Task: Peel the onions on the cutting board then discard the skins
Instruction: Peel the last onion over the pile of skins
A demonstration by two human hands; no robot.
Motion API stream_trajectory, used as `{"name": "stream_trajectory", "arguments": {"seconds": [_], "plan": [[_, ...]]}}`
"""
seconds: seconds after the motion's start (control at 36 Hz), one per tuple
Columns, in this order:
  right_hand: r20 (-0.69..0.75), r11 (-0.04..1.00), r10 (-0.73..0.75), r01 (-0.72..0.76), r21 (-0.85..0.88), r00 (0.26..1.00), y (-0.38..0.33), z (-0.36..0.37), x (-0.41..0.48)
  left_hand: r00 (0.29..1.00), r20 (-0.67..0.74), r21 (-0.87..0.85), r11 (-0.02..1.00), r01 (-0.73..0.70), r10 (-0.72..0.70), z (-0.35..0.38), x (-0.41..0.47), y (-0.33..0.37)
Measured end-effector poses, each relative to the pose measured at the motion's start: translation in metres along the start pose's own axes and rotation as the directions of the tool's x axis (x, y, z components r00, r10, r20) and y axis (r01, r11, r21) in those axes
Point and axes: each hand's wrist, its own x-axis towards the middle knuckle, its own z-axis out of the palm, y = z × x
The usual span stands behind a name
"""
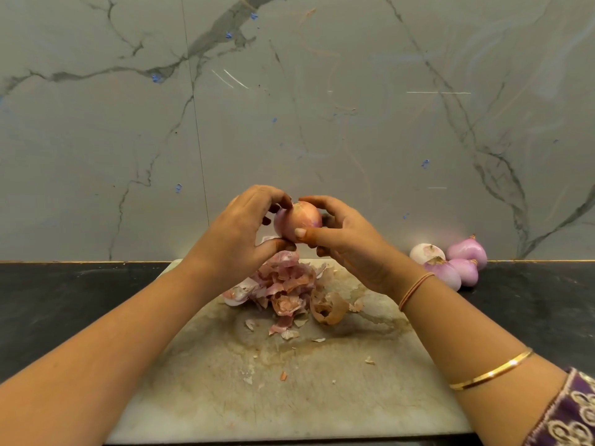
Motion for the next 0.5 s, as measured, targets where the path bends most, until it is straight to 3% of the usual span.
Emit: {"name": "stream_trajectory", "arguments": {"seconds": [0.5], "plan": [[-0.042,0.998,-0.050,0.048,-0.050,0.998,0.0012,0.0004,0.0006,0.999,-0.010,0.042,0.998,-0.038,0.038,0.0005,-0.0008,-0.0016]]}}
